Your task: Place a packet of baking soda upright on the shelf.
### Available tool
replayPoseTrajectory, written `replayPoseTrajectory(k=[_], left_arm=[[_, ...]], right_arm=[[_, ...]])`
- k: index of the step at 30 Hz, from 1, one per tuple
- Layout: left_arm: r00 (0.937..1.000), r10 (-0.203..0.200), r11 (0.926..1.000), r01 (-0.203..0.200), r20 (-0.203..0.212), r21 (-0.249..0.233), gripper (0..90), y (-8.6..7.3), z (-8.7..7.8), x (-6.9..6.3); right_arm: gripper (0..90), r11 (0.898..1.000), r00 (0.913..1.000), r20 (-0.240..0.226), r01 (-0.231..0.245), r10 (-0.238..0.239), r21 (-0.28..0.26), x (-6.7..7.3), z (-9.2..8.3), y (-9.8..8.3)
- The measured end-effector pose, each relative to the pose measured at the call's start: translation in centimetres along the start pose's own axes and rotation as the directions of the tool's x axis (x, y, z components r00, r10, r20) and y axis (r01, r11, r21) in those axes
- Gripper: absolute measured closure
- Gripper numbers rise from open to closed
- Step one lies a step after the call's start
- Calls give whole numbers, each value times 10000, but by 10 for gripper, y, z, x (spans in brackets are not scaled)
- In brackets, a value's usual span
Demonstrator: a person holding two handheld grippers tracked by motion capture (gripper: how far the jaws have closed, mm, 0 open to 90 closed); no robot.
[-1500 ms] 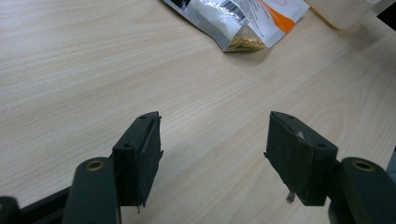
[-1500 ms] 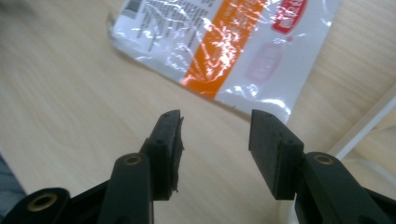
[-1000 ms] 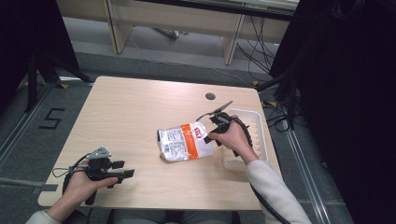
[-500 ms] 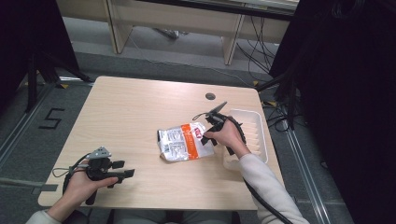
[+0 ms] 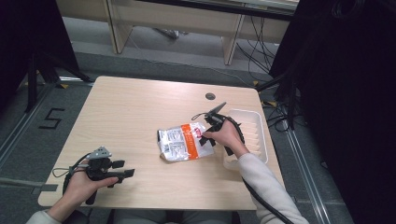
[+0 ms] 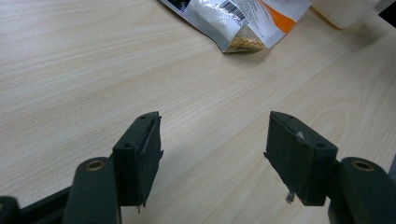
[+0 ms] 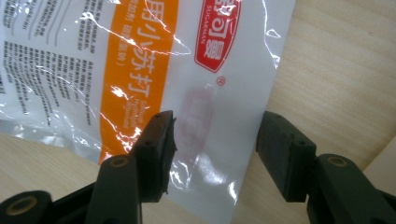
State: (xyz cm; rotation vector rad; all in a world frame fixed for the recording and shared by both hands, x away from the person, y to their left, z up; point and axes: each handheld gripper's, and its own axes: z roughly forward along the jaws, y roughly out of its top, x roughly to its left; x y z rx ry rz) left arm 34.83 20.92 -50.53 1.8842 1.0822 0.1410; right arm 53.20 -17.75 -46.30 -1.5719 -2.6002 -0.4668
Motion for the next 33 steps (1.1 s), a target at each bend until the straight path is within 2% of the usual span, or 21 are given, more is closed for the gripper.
replayPoseTrajectory(k=[2, 3, 5, 6, 8, 11, 12, 13, 15, 17, 19, 20, 22, 24, 25, 27, 28, 33], left_arm=[[10000, 5, 10000, -5, 14, -6, 350, 0, 0, 0], [10000, 5, 10000, -5, 9, -12, 350, 0, 0, 0], [10000, 10, 10000, -10, -12, -12, 350, 0, 0, 0], [10000, 22, 10000, -22, -5, -2, 350, 0, 0, 0], [10000, 30, 10000, -30, -10, 2, 350, 0, 0, 0], [10000, 12, 10000, -12, 16, -50, 350, 1, 1, -1], [10000, 12, 10000, -12, 7, -57, 350, 1, 1, -1], [10000, 62, 10000, -62, 1, -28, 350, 1, 0, -1], [10000, 56, 10000, -56, 2, -42, 350, 1, 0, -1], [10000, 44, 10000, -44, -24, -66, 350, 1, 0, -1], [10000, 47, 10000, -47, 25, -65, 351, 1, 1, -1], [10000, 78, 10000, -78, 8, -39, 351, 1, 0, -1], [10000, 93, 9999, -93, -10, -44, 352, 1, 0, -1], [10000, 93, 9999, -93, -21, -54, 352, 1, 0, -1], [9999, 104, 9999, -104, -22, -50, 353, 1, 0, -1], [9999, 118, 9999, -118, -19, -47, 353, 1, 0, -1], [10000, 93, 9999, -93, -8, -39, 353, 1, 0, -2], [9999, 118, 9999, -118, -28, -61, 355, 1, 0, -1]], right_arm=[[488, 10000, 10000, -37, 24, -25, -43, 0, -2, 0], [516, 9997, 9999, -169, 29, -34, -260, 3, -8, -1], [572, 9983, 9998, -106, 144, -150, -570, 6, -14, -1], [594, 9977, 9996, -52, 278, -282, -621, 8, -17, -1], [620, 9980, 9995, -163, 246, -256, -586, 10, -20, -1], [648, 9964, 9956, -800, 427, -485, -731, 21, -20, 1], [648, 9964, 9956, -800, 427, -485, -731, 21, -20, 1], [648, 9946, 9954, -549, 741, -782, -729, 26, -15, 3], [648, 9939, 9948, -564, 804, -848, -759, 27, -10, 4], [692, 9939, 9932, -535, 1010, -1033, -441, 30, 0, 8], [729, 9906, 9909, -274, 1308, -1319, -402, 33, 7, 9], [732, 9918, 9917, -282, 1251, -1258, -254, 35, 9, 10], [741, 9716, 9717, -333, 2322, -2338, -448, 32, 15, 13], [760, 9704, 9707, -341, 2361, -2379, -505, 34, 17, 14], [800, 9709, 9715, -84, 2363, -2368, -385, 37, 18, 14], [870, 9815, 9814, 144, 1915, -1914, -34, 42, 16, 13], [900, 9712, 9712, 149, 2378, -2376, -163, 41, 14, 13], [900, 9659, 9666, -158, 2551, -2560, -440, 44, -1, 14]])
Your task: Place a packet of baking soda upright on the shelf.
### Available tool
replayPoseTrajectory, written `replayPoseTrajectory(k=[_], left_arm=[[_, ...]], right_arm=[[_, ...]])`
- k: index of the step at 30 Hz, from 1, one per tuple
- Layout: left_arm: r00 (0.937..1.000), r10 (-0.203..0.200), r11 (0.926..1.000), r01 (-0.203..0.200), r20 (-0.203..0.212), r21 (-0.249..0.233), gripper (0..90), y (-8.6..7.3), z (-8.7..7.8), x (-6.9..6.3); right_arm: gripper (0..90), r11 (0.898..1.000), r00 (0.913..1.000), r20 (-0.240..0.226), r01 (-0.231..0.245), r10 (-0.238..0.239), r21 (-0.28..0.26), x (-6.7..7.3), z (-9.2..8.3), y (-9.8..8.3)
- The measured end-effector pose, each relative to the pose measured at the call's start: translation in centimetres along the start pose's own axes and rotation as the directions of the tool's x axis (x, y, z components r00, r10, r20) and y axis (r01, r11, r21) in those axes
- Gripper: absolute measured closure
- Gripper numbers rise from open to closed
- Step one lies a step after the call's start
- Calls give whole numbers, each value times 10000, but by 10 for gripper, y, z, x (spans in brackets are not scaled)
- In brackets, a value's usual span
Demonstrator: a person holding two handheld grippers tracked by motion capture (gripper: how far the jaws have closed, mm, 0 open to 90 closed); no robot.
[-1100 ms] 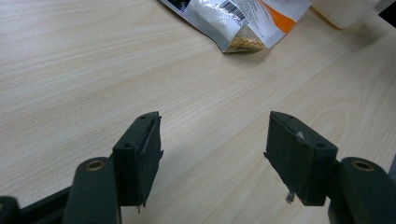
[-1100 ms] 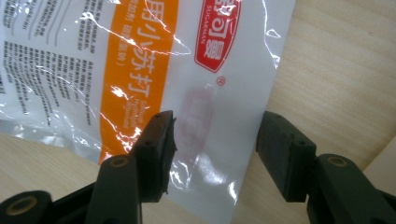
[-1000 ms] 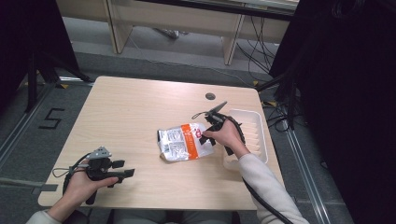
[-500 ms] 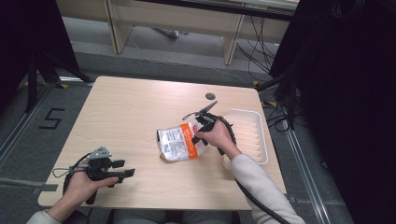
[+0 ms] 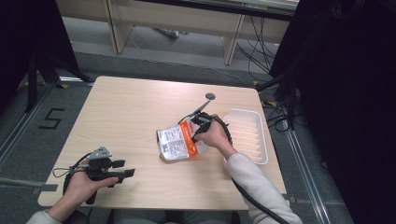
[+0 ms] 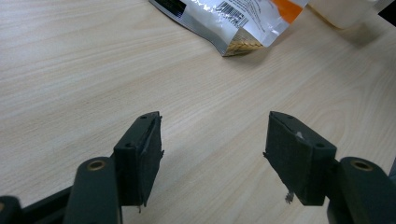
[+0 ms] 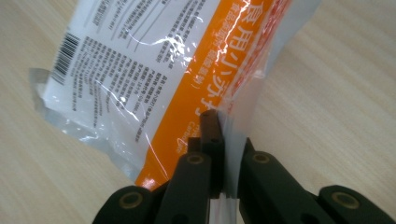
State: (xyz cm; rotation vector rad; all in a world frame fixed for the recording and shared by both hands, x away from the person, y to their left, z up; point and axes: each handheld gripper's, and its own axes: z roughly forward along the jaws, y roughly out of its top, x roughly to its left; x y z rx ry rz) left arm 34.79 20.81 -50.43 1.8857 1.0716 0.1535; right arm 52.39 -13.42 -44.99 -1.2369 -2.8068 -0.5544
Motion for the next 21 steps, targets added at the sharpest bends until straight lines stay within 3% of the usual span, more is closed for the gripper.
replayPoseTrajectory(k=[4, 7, 9, 13, 14, 16, 19, 21], left_arm=[[10000, 3, 10000, -3, -3, 38, 354, 0, 0, 0], [10000, 44, 10000, -44, -6, 28, 355, 0, 0, 0], [10000, 46, 10000, -46, -17, 29, 355, 0, 0, 0], [10000, 46, 10000, -46, -17, 29, 355, 0, 0, 0], [10000, 55, 10000, -55, -21, 28, 355, 0, 0, 0], [10000, 46, 10000, -46, -18, 24, 355, 0, 0, 0], [10000, 48, 10000, -48, -16, 28, 355, 0, 0, 0], [10000, 35, 10000, -35, -27, 6, 355, 0, 0, 0]], right_arm=[[900, 9995, 9995, -97, 303, -304, -55, 2, -13, 4], [900, 9942, 9943, 136, 1058, -1061, 164, 7, -28, 9], [900, 9939, 9940, 138, 1087, -1089, 175, 9, -32, 10], [900, 9865, 9866, 100, 1628, -1630, 174, 14, -49, 15], [900, 9794, 9794, 227, 2000, -2007, 273, 16, -58, 18], [900, 9772, 9772, 246, 2100, -2107, 299, 18, -63, 19], [900, 9565, 9562, 311, 2902, -2910, 282, 21, -77, 24], [900, 9300, 9307, 225, 3634, -3650, 551, 26, -91, 28]])
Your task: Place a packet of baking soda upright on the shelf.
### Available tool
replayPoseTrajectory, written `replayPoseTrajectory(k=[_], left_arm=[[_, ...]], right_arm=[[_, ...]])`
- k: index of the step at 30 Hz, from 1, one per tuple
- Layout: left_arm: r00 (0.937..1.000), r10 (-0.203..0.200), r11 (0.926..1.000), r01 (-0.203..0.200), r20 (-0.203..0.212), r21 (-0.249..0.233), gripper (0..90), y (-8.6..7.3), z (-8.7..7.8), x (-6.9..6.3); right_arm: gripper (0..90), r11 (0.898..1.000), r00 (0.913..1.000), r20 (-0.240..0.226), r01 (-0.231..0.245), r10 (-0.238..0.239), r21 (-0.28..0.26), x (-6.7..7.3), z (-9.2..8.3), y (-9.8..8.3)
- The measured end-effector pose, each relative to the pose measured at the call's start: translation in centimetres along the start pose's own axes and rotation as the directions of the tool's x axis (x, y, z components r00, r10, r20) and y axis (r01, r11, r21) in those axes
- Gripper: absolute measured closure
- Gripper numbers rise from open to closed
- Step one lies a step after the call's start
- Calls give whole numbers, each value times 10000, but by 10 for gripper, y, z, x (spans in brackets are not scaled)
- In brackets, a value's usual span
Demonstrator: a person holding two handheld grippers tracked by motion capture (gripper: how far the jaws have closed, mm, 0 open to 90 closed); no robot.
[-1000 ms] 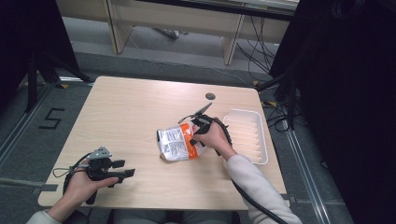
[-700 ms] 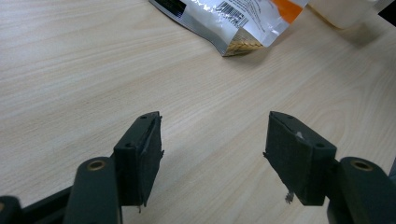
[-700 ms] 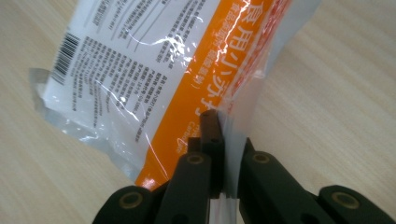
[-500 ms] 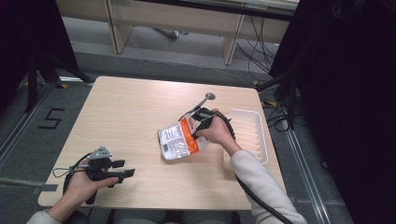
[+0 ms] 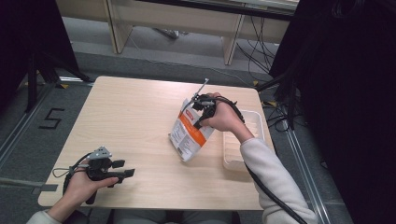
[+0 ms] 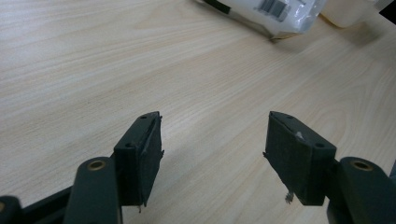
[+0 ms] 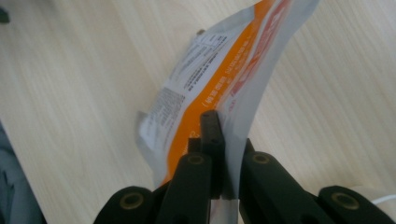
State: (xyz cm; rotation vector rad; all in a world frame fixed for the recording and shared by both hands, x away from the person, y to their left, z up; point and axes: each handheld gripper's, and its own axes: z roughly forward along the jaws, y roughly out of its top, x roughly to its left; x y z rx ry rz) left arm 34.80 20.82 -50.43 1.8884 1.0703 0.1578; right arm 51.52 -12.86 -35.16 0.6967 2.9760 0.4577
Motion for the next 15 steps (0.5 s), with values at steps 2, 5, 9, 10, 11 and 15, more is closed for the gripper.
replayPoseTrajectory(k=[2, 5, 9, 10, 11, 15], left_arm=[[10000, -3, 10000, 3, 3, 5, 355, 0, 0, 0], [10000, 19, 10000, -19, 4, 24, 355, 0, 0, 0], [10000, 68, 10000, -67, -16, 53, 355, 0, 0, 0], [10000, 67, 10000, -67, -16, 44, 355, 0, 0, 0], [10000, 67, 10000, -67, -16, 44, 355, 0, 0, 0], [10000, 46, 10000, -46, -24, -1, 355, 0, 0, 0]], right_arm=[[900, 9963, 9967, -116, 807, -804, 282, 4, -8, 2], [900, 9893, 9911, -226, 1322, -1310, 611, 11, -13, 5], [900, 9689, 9760, -86, 2171, -2177, 1187, 18, -19, 6], [900, 9649, 9714, -83, 2368, -2374, 1139, 18, -19, 6], [900, 9649, 9714, -83, 2368, -2374, 1139, 18, -19, 6], [900, 9651, 9717, -138, 2358, -2358, 1138, 18, -24, 7]])
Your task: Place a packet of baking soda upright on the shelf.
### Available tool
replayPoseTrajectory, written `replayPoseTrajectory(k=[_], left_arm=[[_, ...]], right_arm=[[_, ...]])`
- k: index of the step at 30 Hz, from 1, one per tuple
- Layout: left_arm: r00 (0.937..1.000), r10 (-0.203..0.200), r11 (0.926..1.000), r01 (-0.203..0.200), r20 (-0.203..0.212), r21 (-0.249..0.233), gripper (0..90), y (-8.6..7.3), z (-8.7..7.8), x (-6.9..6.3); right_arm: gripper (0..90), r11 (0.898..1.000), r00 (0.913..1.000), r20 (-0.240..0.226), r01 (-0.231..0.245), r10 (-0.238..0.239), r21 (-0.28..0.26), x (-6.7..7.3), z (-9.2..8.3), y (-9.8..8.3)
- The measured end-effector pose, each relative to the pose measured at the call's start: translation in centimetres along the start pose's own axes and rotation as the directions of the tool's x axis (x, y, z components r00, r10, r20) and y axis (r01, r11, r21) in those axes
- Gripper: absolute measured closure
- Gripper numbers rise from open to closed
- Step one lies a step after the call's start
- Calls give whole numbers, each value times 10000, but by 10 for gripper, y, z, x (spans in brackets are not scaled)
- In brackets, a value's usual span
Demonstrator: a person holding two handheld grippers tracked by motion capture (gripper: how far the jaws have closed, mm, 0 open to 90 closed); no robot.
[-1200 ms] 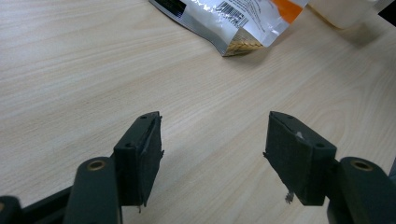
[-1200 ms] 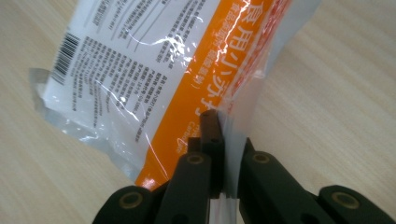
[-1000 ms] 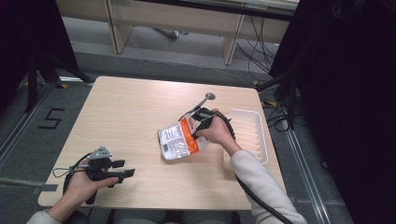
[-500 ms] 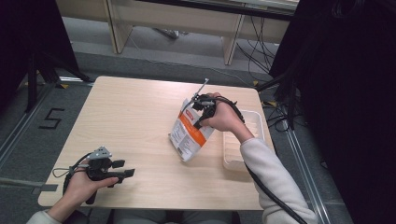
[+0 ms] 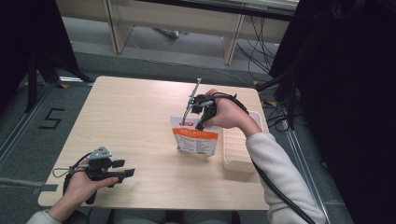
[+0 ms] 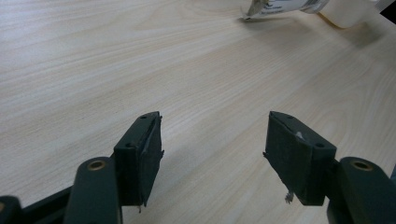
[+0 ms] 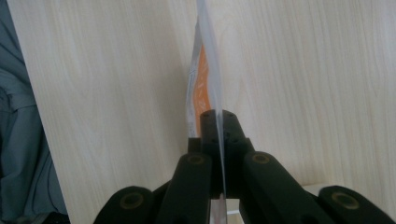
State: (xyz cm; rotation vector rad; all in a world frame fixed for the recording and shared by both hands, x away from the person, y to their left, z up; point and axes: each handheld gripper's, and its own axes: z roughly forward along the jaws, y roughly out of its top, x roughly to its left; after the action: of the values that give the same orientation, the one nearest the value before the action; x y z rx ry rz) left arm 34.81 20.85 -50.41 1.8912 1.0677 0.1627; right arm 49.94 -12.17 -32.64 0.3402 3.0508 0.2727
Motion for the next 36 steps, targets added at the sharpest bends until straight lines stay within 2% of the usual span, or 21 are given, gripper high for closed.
replayPoseTrajectory(k=[3, 4, 5, 6, 7, 8, 9, 13, 15, 16, 17, 19, 20, 21, 24, 27, 30, 32, 33, 34, 36], left_arm=[[10000, -23, 10000, 23, 6, -26, 355, 0, 0, 0], [10000, -29, 10000, 29, 5, -34, 355, 0, 0, 0], [10000, -29, 10000, 29, 5, -34, 355, 0, 0, 0], [10000, -25, 10000, 25, 24, -39, 355, 0, 0, 0], [10000, 15, 10000, -15, 18, -9, 355, 0, 0, 0], [10000, 10, 10000, -10, 13, -10, 355, 0, 0, 0], [10000, 10, 10000, -10, 13, -10, 355, 0, 0, 0], [10000, 29, 10000, -29, -2, 4, 355, 0, 0, 0], [10000, 16, 10000, -16, 1, 0, 355, 0, 0, 0], [10000, 21, 10000, -21, 0, 0, 355, 0, 0, 0], [10000, 1, 10000, -1, 2, -15, 355, 0, 0, 0], [10000, 17, 10000, -17, 5, 2, 355, 0, 0, 0], [10000, -7, 10000, 7, 7, -15, 355, 0, 0, 0], [10000, -12, 10000, 12, 23, -16, 356, 0, 0, 0], [10000, -6, 10000, 6, 22, -36, 356, 0, 0, 0], [10000, -10, 10000, 10, 9, -84, 356, 0, 0, 0], [10000, -31, 10000, 31, 23, -52, 355, 0, 0, 0], [10000, -28, 10000, 29, 23, -51, 355, 0, 0, 0], [10000, -28, 10000, 29, 23, -51, 355, 0, 0, 0], [10000, -25, 10000, 25, 19, -44, 355, 0, 0, 0], [10000, -27, 10000, 27, -1, -82, 355, 0, 0, 0]], right_arm=[[900, 9998, 9999, -38, 128, -129, -156, 1, -5, 1], [900, 9998, 9999, -86, -132, 131, -122, 3, -8, 1], [900, 9998, 9999, -86, -132, 131, -122, 3, -8, 1], [900, 9988, 9992, 8, 389, -389, -282, 1, -12, 2], [900, 9994, 9996, 61, 274, -273, -233, 2, -15, 2], [900, 9981, 9986, 143, 507, -503, -342, 1, -17, 2], [900, 9990, 9994, 60, 350, -349, -268, 3, -19, 2], [900, 9974, 9981, 164, 607, -601, -385, 2, -24, 1], [900, 9984, 9987, 90, 505, -503, -251, 3, -26, 0], [900, 9956, 9962, 151, 862, -857, -359, 1, -26, -1], [900, 9973, 9975, 118, 698, -695, -234, 2, -28, -1], [900, 9971, 9972, 175, 725, -721, -225, 2, -28, -1], [900, 9952, 9955, 194, 931, -926, -290, 1, -28, -1], [900, 9984, 9983, 201, 549, -546, -121, 4, -30, -2], [900, 9957, 9960, 158, 880, -875, -290, 2, -32, -3], [900, 9974, 9975, 118, 695, -693, -210, 4, -34, -4], [900, 9968, 9969, 166, 775, -772, -183, 3, -35, -5], [900, 9935, 9940, 159, 1086, -1082, -332, 1, -36, -6], [900, 9935, 9940, 159, 1086, -1082, -332, 1, -36, -6], [900, 9973, 9974, 149, 705, -702, -207, 3, -38, -7], [900, 9954, 9957, 168, 919, -915, -284, 1, -39, -9]])
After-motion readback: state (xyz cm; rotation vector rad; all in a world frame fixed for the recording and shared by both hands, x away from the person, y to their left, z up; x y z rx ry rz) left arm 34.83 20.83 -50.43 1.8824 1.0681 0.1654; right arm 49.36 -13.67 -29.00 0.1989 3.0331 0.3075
